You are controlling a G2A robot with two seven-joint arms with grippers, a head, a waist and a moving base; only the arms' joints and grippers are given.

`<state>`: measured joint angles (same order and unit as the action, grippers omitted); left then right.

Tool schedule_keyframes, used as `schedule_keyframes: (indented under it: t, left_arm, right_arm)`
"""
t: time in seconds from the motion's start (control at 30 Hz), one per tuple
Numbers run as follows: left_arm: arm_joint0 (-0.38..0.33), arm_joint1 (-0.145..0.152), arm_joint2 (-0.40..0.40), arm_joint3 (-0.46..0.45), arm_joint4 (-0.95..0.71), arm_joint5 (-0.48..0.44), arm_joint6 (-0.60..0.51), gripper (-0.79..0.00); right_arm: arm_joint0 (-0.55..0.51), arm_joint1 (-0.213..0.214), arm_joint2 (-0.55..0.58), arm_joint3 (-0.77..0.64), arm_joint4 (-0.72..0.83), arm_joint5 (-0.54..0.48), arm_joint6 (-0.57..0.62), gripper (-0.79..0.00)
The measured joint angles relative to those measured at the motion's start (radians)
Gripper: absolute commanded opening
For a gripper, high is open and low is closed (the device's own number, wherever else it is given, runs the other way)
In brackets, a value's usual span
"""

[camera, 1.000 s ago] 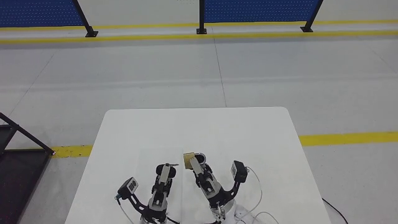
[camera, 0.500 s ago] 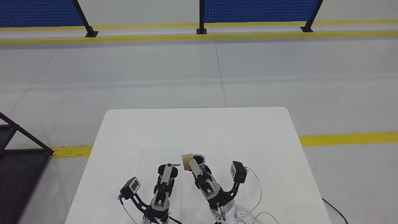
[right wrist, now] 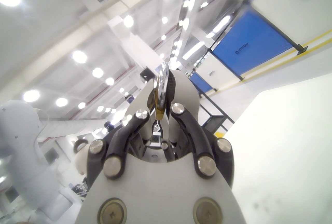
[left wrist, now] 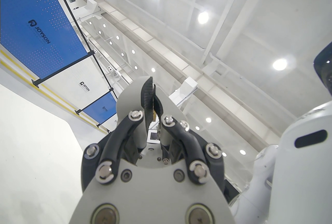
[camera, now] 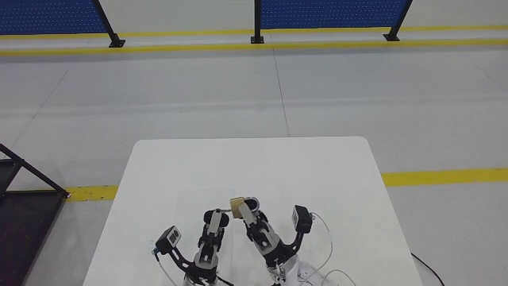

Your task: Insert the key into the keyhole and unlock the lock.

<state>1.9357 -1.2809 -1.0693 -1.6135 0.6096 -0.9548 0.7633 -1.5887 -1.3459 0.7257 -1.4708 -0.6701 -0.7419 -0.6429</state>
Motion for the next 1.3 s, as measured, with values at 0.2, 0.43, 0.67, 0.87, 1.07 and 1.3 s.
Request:
schedule_keyframes:
  t: [0.2,0.43,0.67,0.87,1.07,1.3]
  left_arm:
    - [-0.002,-0.007,0.000,0.006,0.004,0.004,0.004,-0.785]
    - [-0.003,-0.013,0.003,0.012,0.021,0.004,0.000,-0.785]
    - [0.000,-0.018,-0.001,0.013,0.033,0.008,-0.003,-0.345]
    - [0.008,-0.020,-0.011,0.011,0.033,0.007,-0.006,-0.175]
    - [0.012,-0.021,-0.027,0.014,0.028,0.001,-0.014,-0.240]
    - [0.018,-0.009,-0.082,0.028,0.019,-0.059,-0.065,-0.468]
  right_arm:
    - [0.007,0.004,-0.011,0.002,0.000,0.002,-0.004,-0.785]
    - [0.017,0.008,-0.025,0.006,-0.009,0.015,-0.011,-0.785]
    - [0.020,0.014,-0.034,0.005,-0.022,0.017,-0.026,-0.785]
    - [0.016,0.022,-0.034,-0.003,-0.020,0.009,-0.042,-0.785]
    - [0.010,0.028,-0.032,-0.012,-0.020,0.007,-0.050,-0.785]
    - [-0.008,0.039,-0.018,-0.029,-0.008,0.009,-0.029,-0.785]
